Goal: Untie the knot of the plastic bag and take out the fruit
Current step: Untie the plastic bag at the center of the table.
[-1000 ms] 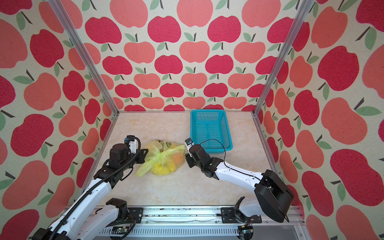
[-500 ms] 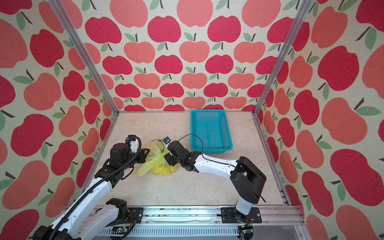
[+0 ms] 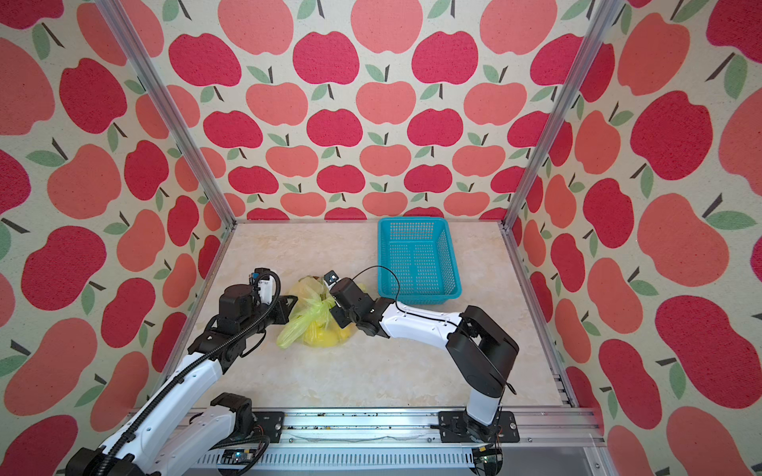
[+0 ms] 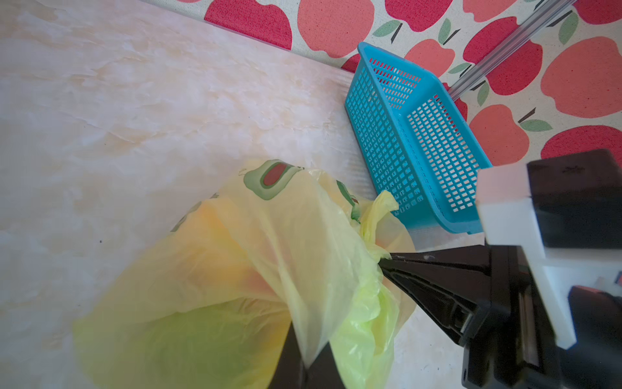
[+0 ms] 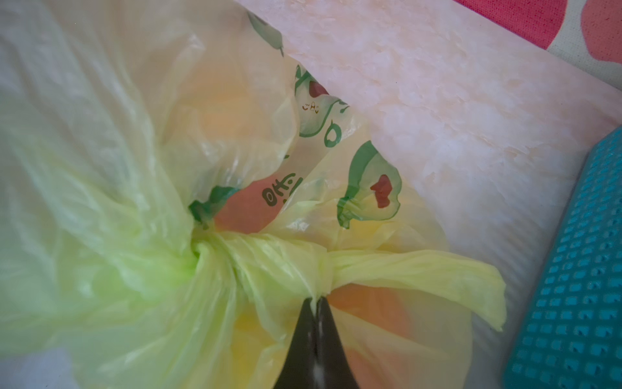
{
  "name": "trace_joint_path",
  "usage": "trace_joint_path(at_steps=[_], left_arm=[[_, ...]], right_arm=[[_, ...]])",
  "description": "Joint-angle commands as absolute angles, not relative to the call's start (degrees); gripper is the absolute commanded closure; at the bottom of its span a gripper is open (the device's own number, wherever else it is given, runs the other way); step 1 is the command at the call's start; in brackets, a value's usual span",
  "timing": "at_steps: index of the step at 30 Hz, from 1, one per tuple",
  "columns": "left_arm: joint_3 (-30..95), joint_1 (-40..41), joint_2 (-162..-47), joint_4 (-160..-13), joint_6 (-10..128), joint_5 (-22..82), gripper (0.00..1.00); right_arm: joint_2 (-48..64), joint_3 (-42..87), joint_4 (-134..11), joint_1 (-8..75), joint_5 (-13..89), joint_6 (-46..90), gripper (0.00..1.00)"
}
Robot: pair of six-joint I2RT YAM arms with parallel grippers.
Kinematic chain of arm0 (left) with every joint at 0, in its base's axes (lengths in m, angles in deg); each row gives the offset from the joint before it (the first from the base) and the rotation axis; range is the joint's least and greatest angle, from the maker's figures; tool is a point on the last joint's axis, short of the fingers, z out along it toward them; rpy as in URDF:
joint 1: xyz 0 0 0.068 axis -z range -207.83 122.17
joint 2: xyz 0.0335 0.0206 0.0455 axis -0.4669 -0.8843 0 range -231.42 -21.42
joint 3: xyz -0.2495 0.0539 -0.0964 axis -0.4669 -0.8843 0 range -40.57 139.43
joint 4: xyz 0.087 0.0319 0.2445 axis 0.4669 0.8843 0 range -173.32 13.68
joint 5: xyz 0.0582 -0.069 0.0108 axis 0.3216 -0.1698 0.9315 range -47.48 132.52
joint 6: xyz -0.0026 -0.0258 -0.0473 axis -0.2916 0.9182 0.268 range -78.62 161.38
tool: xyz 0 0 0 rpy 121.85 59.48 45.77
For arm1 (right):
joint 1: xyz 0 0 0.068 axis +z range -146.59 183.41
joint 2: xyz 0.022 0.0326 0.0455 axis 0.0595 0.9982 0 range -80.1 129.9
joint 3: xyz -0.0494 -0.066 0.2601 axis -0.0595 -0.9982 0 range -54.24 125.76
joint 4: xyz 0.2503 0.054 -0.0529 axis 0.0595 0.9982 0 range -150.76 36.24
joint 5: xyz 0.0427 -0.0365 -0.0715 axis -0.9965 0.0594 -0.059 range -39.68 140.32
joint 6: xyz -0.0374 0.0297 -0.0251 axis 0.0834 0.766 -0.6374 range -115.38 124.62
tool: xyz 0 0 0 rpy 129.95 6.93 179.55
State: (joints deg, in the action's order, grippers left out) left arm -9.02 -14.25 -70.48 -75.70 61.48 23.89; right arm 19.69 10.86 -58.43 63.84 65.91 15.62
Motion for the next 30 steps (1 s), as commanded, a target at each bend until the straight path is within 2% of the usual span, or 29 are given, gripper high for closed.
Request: trace_joint_path(at_steps=[1, 9, 13, 21, 30], left_arm=[[-9.74, -14.64, -69.02, -76.58, 61.95, 25.62, 1.0], [-11.4, -17.9, -67.87, -76.63, 63.71, 27.03, 1.0], [-14.39, -22.61, -65.37, -78.62, 65.81, 26.59, 1.0], [-21.08, -34.48, -62.82, -85.07, 71.25, 17.2, 1.0], [-23.87, -38.01, -61.48, -86.98, 73.01, 16.18, 1.0]], right_arm=[[15.88, 6.81, -60.28, 62.15, 68.32, 18.74, 1.0], [9.14, -2.71, -65.24, 58.13, 70.4, 23.52, 1.0], [6.15, -7.05, -67.69, 57.48, 73.01, 25.24, 1.0], [-1.0, -16.86, -75.88, 57.11, 76.61, 26.66, 1.0], [-7.1, -25.36, -84.08, 57.03, 78.91, 27.65, 1.0]])
